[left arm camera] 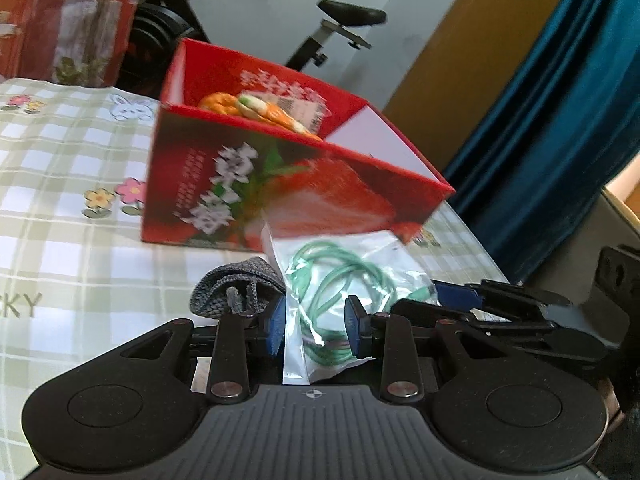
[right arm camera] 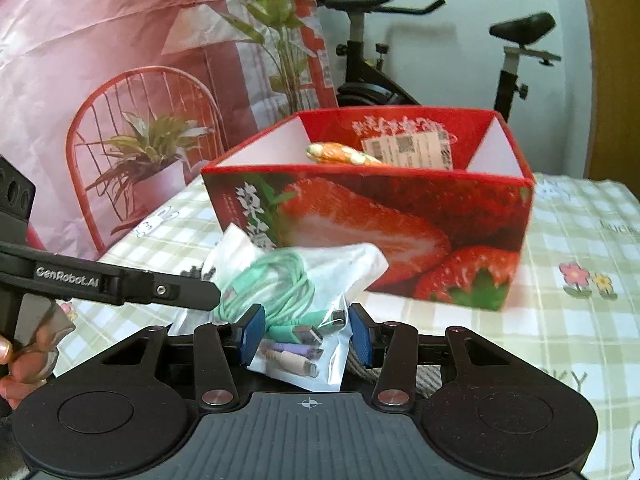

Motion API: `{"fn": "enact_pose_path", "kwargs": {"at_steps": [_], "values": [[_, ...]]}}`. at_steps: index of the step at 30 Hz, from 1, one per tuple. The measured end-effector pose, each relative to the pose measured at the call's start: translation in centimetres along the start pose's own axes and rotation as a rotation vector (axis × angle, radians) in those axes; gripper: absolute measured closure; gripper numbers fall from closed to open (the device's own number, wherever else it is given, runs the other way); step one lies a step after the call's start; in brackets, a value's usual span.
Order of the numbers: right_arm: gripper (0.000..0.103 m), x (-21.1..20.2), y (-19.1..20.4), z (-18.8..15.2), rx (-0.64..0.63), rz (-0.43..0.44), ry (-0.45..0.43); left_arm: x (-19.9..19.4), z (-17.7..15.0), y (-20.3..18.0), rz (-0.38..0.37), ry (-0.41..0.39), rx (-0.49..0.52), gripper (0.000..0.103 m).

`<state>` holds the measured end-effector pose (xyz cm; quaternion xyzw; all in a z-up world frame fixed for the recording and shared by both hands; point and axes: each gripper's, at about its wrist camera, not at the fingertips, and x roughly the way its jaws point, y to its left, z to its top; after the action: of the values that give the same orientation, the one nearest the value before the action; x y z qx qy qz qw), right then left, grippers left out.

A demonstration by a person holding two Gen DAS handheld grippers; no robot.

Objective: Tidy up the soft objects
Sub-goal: 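Lift the cable bag off the table with both grippers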

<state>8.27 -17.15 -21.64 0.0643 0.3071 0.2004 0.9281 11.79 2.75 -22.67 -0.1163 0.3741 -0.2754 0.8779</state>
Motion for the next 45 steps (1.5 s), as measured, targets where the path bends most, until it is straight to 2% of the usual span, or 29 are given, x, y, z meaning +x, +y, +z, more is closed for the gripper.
{"fn": "enact_pose_path", "kwargs": {"at_steps": [8,18,20,24,27,29,32,36,40,45], "values": [[0.063,0.6,-1.7,-1.7,0.081,0.020,0.053,0.7,-0.6,0.4,0.026,0.033,0.005,0.067],[0.063,1.0,-2.5,-2.4,0.102,0.033,0.061,-1.6,-0.2,2.5,0.083,-0.059,-0.105,0.066],[0.063,1.0,-2.3,-2.5,0.090,0.029,0.059,-1.6,-0.1,2.4,0.069,-0.056,-0.101,0.066],[0.063,1.0,-2.2,-2.5,0.084,0.028,0.057,0.2,-0.5,1.2,0.027,0.009,-0.067,0.067],[0.063,1.0,-2.3,-2.6,0.083,0.029,0.056,1.5,-0.8,1.2,0.055,0.045,-0.041,0.067],[0.063,1.0,-2.4,-2.6,0.084,0.031,0.055,2.4,-0.8,1.7,0.056,0.067,-0.061,0.067],[0.063,1.2,-2.4,-2.7,0.085,0.030,0.055,3.4,-0.6,2.2,0.007,0.096,-0.076,0.067],[0.063,1.2,-2.4,-2.7,0.088,0.028,0.052,4.3,-0.5,2.0,-0.021,0.114,-0.061,0.064],[0.064,1.4,-2.2,-2.6,0.082,0.031,0.052,5.1,-0.6,2.7,-0.063,0.126,-0.113,0.062],[0.064,1.5,-1.9,-2.3,0.066,0.032,0.042,4.6,-0.7,2.3,-0.061,0.104,-0.106,0.062]]}}
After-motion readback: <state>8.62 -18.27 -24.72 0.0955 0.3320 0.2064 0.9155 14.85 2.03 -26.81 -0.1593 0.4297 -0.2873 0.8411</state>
